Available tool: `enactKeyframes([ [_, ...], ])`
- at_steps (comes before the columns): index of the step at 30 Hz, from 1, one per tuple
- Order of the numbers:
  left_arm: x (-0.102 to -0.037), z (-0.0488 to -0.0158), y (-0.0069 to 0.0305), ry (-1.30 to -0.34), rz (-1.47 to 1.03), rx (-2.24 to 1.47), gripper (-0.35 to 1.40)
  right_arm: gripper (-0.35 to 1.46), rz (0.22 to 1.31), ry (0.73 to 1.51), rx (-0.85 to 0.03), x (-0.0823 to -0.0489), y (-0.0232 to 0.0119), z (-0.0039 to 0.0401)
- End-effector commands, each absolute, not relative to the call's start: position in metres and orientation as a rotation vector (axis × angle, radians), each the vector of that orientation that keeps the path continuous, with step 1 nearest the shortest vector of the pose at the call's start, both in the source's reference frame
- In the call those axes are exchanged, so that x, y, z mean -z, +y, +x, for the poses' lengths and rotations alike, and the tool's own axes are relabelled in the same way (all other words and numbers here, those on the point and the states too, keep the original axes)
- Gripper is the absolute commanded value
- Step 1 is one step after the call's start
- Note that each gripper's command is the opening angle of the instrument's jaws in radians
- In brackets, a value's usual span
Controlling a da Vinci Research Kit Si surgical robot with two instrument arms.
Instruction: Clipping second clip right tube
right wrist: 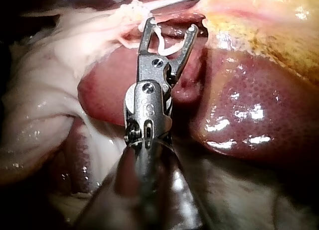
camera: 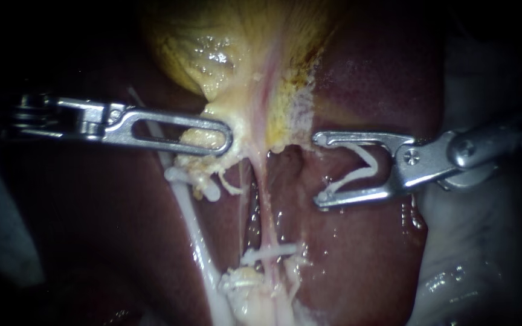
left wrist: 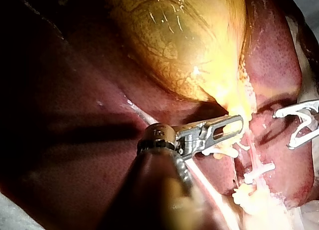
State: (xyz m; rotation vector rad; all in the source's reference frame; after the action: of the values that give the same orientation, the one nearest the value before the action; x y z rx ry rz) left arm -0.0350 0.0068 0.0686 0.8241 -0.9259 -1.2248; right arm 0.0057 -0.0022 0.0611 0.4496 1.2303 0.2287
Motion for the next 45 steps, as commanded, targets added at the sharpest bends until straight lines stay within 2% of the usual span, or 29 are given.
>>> enactKeyframes([
  [1,-0.0687,-0.0351,0.0068,-0.926,0.823,1.225,-0.35,0.5,0.462,1.224,-0.241,-0.0616,-0.0026,0.006],
  [9,-0.0687,-0.035,0.0067,-0.926,0.824,1.225,-0.35,0.5,0.576,1.148,-0.335,-0.0664,-0.0055,0.0081],
  [14,-0.0687,-0.035,0.0067,-0.926,0.823,1.225,-0.35,0.49,0.638,1.134,-0.367,-0.068,-0.0071,0.0095],
  [17,-0.0687,-0.035,0.0067,-0.926,0.823,1.225,-0.35,0.49,0.678,1.135,-0.386,-0.0682,-0.0075,0.0107],
  [23,-0.0687,-0.035,0.0068,-0.926,0.823,1.225,-0.35,0.47,0.767,1.185,-0.448,-0.0672,-0.0081,0.0127],
  [33,-0.0687,-0.0351,0.0068,-0.926,0.823,1.225,-0.35,0.4,0.824,1.209,-0.474,-0.0669,-0.0084,0.0144],
  [36,-0.0687,-0.0351,0.0068,-0.926,0.823,1.225,-0.35,0.27,0.835,1.2,-0.497,-0.067,-0.0083,0.014],
  [37,-0.0687,-0.0351,0.0068,-0.926,0.823,1.225,-0.35,0.17,0.833,1.198,-0.505,-0.067,-0.0082,0.0139],
  [38,-0.0687,-0.0351,0.0068,-0.926,0.823,1.225,-0.35,-0.01,0.841,1.194,-0.514,-0.067,-0.0082,0.0137],
  [41,-0.0687,-0.0351,0.0068,-0.926,0.823,1.225,-0.35,-0.35,0.862,1.181,-0.544,-0.0671,-0.0082,0.0133],
  [45,-0.0687,-0.0351,0.0068,-0.926,0.824,1.225,-0.35,-0.35,0.887,1.166,-0.577,-0.0672,-0.0082,0.0131],
])
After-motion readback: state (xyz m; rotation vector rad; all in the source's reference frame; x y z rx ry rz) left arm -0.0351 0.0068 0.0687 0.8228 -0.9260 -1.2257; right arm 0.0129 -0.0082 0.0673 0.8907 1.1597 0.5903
